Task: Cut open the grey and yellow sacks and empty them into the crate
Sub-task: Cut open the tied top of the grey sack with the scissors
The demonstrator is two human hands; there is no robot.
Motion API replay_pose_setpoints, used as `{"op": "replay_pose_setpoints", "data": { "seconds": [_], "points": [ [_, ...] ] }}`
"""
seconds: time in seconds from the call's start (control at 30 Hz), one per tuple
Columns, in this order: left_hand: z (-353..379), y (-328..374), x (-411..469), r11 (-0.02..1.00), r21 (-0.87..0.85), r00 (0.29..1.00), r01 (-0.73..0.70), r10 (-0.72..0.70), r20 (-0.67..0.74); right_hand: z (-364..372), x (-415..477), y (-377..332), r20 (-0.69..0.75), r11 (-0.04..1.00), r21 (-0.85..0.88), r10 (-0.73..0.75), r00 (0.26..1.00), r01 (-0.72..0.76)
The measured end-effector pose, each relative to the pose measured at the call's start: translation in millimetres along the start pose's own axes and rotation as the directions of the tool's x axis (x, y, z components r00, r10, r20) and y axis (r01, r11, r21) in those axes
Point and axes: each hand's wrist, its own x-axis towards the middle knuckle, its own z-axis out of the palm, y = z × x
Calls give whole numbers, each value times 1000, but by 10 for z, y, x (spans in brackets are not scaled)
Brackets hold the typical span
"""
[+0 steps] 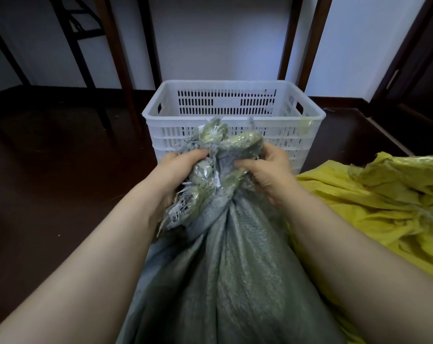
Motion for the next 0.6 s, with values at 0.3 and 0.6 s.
{"op": "replay_pose_setpoints", "data": {
  "seconds": [0.3,0.6],
  "points": [
    [85,150,-142,967,-175,980,184,-168,105,-49,-78,-76,480,995,73,-97,872,70],
    [-128,211,-53,989,-112,939,96,-52,339,2,29,92,55,998,-53,21,998,-19]
  ]
}}
